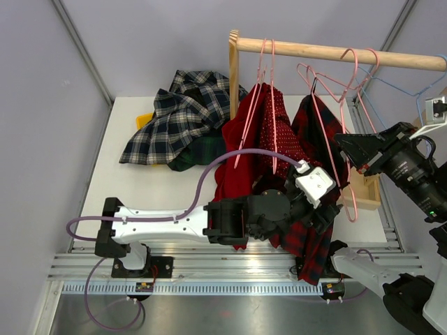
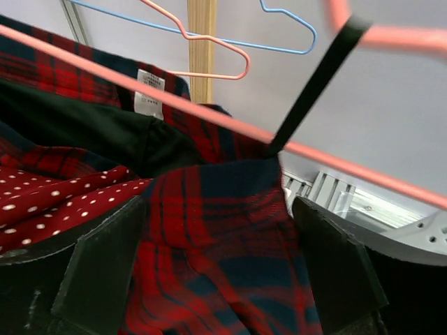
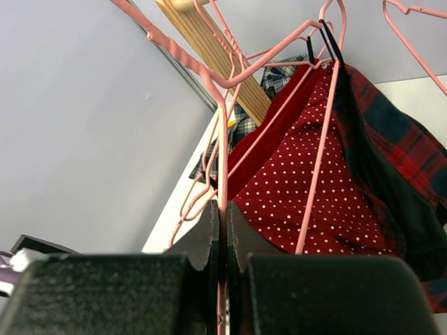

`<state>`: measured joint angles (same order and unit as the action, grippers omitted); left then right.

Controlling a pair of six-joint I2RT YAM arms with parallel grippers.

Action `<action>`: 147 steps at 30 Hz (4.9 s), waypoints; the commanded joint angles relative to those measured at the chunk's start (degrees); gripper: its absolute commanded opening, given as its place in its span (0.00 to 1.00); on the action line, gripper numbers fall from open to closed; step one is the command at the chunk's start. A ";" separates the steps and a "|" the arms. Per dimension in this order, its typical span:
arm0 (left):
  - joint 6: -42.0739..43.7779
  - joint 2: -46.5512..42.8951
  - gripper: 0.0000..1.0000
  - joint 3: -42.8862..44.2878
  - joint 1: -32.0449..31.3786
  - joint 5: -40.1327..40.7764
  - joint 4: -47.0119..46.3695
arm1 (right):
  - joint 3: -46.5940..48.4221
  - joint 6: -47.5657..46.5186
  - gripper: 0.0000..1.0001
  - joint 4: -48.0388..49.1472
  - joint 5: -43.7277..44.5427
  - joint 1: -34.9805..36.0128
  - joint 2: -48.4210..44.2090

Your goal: Remove the skirt from the hanger

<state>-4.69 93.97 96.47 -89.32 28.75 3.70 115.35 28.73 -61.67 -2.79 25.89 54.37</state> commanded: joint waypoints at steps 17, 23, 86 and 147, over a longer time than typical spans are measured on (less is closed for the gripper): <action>8.81 1.65 0.00 11.37 -6.03 3.59 -1.34 | -10.40 -2.27 0.00 18.33 2.44 0.48 -5.50; 13.65 2.53 0.00 18.05 -10.60 2.54 3.15 | -19.72 -4.65 0.00 27.21 9.64 0.39 -8.31; 53.24 -22.52 0.00 17.24 21.25 32.00 11.91 | 9.73 -14.05 0.00 -14.96 -0.32 4.78 -18.95; -9.99 -46.15 0.99 -34.59 74.46 -28.40 15.28 | -16.91 -10.54 0.00 20.10 39.26 5.13 2.60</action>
<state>-15.84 49.52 63.29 -14.74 1.85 16.67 98.87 14.44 -41.08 32.53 30.72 60.88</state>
